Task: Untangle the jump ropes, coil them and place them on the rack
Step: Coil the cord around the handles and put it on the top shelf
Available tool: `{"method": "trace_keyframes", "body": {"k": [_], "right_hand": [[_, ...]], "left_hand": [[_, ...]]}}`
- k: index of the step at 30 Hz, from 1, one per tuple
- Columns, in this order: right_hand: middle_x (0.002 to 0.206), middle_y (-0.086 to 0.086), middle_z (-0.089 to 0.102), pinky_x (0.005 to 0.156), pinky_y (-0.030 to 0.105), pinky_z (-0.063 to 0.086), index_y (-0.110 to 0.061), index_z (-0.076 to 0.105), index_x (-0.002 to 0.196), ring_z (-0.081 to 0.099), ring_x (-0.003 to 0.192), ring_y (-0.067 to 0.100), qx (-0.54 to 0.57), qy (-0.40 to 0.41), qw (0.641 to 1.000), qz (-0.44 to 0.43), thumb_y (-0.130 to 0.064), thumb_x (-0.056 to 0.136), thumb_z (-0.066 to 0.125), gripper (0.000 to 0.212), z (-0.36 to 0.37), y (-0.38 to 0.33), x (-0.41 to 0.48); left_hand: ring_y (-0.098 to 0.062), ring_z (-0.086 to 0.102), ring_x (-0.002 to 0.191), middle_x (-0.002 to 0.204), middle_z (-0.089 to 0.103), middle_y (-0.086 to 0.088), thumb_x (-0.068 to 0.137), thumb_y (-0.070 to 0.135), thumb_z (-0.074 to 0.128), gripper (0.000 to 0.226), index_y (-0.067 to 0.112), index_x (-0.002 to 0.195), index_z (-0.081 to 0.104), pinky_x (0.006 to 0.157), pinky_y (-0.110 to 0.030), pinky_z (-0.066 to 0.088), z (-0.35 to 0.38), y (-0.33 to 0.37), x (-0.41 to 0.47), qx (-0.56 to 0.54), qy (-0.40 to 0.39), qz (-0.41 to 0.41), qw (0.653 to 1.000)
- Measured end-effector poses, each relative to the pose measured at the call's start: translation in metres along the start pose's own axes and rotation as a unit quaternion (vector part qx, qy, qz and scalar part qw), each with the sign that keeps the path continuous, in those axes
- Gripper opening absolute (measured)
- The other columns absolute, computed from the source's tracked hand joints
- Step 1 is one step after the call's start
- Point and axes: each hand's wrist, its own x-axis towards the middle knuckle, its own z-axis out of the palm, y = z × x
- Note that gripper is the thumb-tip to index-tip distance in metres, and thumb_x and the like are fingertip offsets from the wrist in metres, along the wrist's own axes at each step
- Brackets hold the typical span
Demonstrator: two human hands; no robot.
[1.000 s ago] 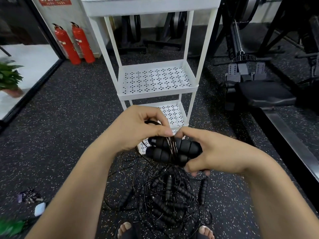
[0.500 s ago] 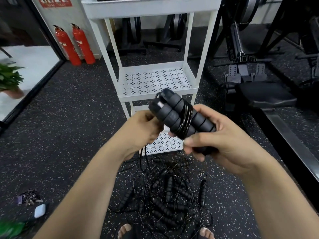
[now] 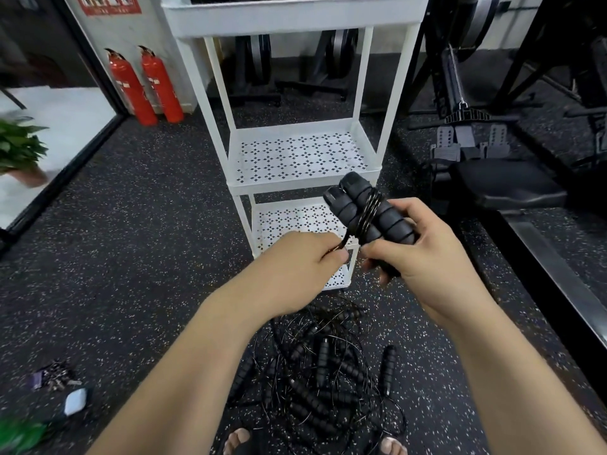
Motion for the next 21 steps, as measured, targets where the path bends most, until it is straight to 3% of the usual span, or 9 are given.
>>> {"method": "trace_keyframes", "body": {"k": [3,6,11,13,16,19,21], "right_hand": [[0.094,0.014,0.077,0.056,0.042,0.053,-0.025,0.067,0.111,0.073,0.068,0.036,-0.066,-0.041,0.997,0.017,0.010,0.082,0.078,0.047,-0.005,0.001,0.002],[0.091,0.017,0.077,0.053,0.040,0.053,-0.022,0.066,0.112,0.073,0.072,0.047,-0.106,-0.116,0.986,0.054,0.012,0.082,0.076,0.046,-0.010,-0.003,0.000],[0.093,0.020,0.078,0.056,0.036,0.055,-0.016,0.063,0.120,0.077,0.076,0.035,-0.111,-0.255,0.954,0.117,0.014,0.085,0.072,0.047,-0.008,-0.014,-0.010],[0.099,0.021,0.078,0.055,0.033,0.055,-0.018,0.062,0.122,0.076,0.077,0.032,-0.109,-0.303,0.938,0.125,0.013,0.086,0.075,0.048,-0.008,-0.019,-0.013],[0.099,0.020,0.077,0.052,0.030,0.053,-0.015,0.060,0.125,0.072,0.075,0.031,-0.073,-0.373,0.916,0.131,0.013,0.089,0.077,0.048,-0.008,-0.024,-0.018],[0.099,0.022,0.072,0.048,0.025,0.051,-0.014,0.061,0.125,0.068,0.070,0.028,-0.010,-0.415,0.901,0.123,0.015,0.089,0.076,0.049,-0.011,-0.028,-0.021],[0.099,0.024,0.071,0.046,0.023,0.050,-0.016,0.063,0.125,0.067,0.067,0.026,0.022,-0.422,0.899,0.114,0.012,0.086,0.077,0.050,-0.012,-0.030,-0.022]], "left_hand": [[-0.007,0.042,0.049,0.057,0.053,0.010,0.107,0.050,0.055,0.032,0.030,0.089,0.072,0.054,-0.030,0.035,-0.008,-0.001,-0.005,-0.011,0.015,0.009,1.000],[-0.005,0.039,0.047,0.055,0.050,0.011,0.100,0.055,0.066,0.034,0.028,0.078,0.070,0.053,-0.029,0.033,-0.014,-0.007,-0.010,-0.053,0.046,0.022,0.997],[-0.002,0.045,0.051,0.055,0.058,0.014,0.080,0.046,0.089,0.032,0.021,0.075,0.071,0.053,-0.019,0.036,-0.027,-0.012,-0.012,-0.157,0.098,0.033,0.982],[-0.009,0.056,0.063,0.068,0.070,-0.001,0.071,0.045,0.094,0.033,0.020,0.077,0.072,0.062,-0.026,0.046,-0.032,-0.014,-0.012,-0.196,0.114,0.044,0.973],[-0.020,0.048,0.064,0.072,0.062,-0.021,0.062,0.043,0.095,0.041,0.015,0.080,0.070,0.062,-0.032,0.040,-0.037,-0.019,-0.013,-0.244,0.119,0.059,0.961],[-0.020,0.040,0.061,0.066,0.052,-0.007,0.065,0.035,0.094,0.039,0.012,0.083,0.068,0.055,-0.025,0.034,-0.037,-0.027,-0.012,-0.333,0.102,0.062,0.935],[-0.010,0.040,0.053,0.062,0.052,0.004,0.071,0.034,0.088,0.032,0.013,0.082,0.066,0.050,-0.019,0.034,-0.034,-0.029,-0.012,-0.384,0.083,0.058,0.918]]}}
